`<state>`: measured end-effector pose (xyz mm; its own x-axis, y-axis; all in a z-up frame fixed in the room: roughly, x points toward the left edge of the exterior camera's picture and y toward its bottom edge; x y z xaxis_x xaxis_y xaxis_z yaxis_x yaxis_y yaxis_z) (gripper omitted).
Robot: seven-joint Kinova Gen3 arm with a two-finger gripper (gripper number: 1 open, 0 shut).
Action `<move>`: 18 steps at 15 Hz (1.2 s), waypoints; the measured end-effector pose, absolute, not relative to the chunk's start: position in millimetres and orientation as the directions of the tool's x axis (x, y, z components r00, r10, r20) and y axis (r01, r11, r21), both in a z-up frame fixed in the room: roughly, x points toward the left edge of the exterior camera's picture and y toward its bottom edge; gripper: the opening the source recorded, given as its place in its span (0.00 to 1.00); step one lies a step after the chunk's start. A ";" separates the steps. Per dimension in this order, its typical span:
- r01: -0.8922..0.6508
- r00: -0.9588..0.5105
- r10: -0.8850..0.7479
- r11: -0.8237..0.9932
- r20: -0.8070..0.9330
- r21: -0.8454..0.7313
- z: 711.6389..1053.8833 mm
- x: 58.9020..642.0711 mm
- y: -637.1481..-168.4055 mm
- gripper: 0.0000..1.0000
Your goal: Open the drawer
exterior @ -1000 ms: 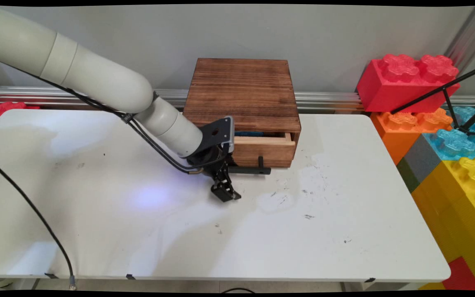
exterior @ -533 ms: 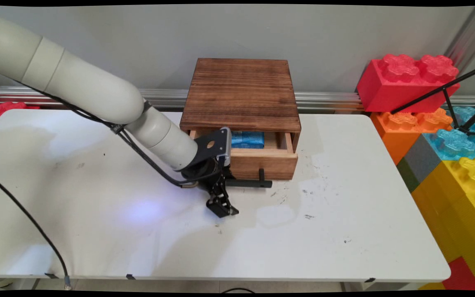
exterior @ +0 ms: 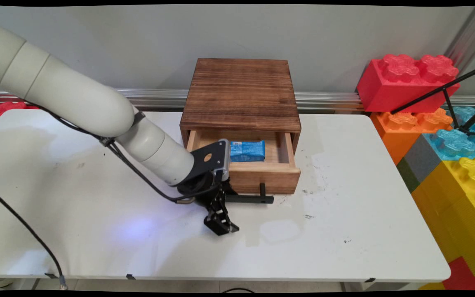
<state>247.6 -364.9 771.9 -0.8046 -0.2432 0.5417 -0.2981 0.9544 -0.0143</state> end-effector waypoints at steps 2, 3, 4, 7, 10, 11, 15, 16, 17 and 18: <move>-0.295 -0.803 -0.244 0.955 0.544 -0.007 771.6 244.5 -356.0 1.00; -0.293 -0.802 -0.244 0.956 0.546 -0.004 771.3 243.0 -351.6 1.00; -0.291 -0.801 -0.243 0.957 0.547 -0.001 771.0 242.0 -347.8 1.00; -0.282 -0.798 -0.240 0.959 0.552 0.010 769.5 239.8 -335.1 1.00; -0.272 -0.795 -0.236 0.962 0.559 0.021 768.2 238.3 -323.1 1.00; -0.268 -0.793 -0.236 0.963 0.562 0.025 768.1 238.1 -318.6 1.00; -0.258 -0.787 -0.232 0.965 0.572 0.037 769.1 237.2 -305.8 1.00; -0.256 -0.785 -0.232 0.966 0.574 0.040 769.6 236.9 -302.8 1.00; -0.254 -0.784 -0.231 0.966 0.576 0.042 770.2 236.6 -300.3 1.00; -0.253 -0.783 -0.231 0.966 0.578 0.045 770.7 236.5 -298.3 1.00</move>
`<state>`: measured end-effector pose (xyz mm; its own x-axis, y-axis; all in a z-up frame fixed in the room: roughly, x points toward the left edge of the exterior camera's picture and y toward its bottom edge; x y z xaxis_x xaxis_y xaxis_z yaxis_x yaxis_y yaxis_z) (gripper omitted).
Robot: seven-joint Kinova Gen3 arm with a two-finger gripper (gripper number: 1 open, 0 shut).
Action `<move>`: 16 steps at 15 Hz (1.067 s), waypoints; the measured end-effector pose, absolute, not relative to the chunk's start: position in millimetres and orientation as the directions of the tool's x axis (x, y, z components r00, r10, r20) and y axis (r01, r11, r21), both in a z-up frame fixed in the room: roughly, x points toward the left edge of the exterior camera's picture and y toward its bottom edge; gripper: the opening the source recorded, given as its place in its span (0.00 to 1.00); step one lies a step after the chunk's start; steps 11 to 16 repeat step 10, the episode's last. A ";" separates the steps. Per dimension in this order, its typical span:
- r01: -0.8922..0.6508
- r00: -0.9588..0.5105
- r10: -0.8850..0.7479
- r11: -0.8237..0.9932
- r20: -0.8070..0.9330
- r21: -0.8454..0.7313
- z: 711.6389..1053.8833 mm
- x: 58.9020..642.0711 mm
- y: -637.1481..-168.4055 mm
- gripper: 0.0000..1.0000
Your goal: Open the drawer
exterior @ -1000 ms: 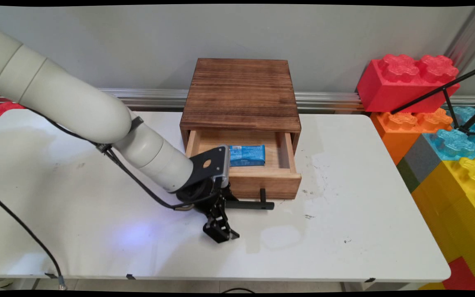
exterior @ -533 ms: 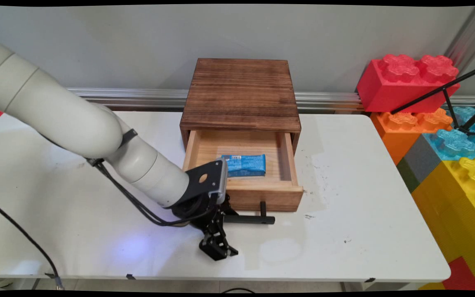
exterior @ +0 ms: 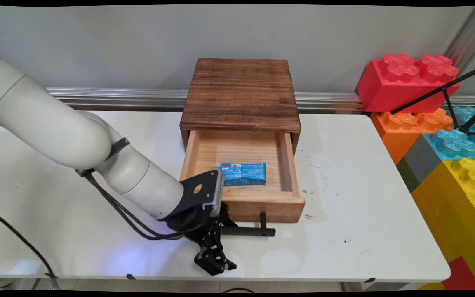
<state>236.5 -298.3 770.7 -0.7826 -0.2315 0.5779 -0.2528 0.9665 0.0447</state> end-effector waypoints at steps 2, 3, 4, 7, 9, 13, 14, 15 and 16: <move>-0.250 -0.779 -0.231 0.967 0.582 0.049 772.3 236.0 -294.5 1.00; -0.249 -0.777 -0.231 0.967 0.586 0.051 773.8 236.0 -292.2 1.00; -0.248 -0.775 -0.230 0.967 0.588 0.053 775.2 236.4 -290.7 1.00; -0.246 -0.770 -0.231 0.968 0.595 0.056 780.6 239.6 -286.8 1.00; -0.245 -0.767 -0.231 0.968 0.598 0.060 784.2 241.5 -284.9 1.00; -0.245 -0.765 -0.232 0.968 0.601 0.063 786.9 242.7 -283.6 1.00; -0.245 -0.765 -0.232 0.968 0.601 0.063 786.9 242.7 -283.6 1.00; -0.245 -0.765 -0.232 0.968 0.601 0.063 786.9 242.7 -283.6 1.00; -0.245 -0.765 -0.232 0.968 0.601 0.063 786.9 242.7 -283.6 1.00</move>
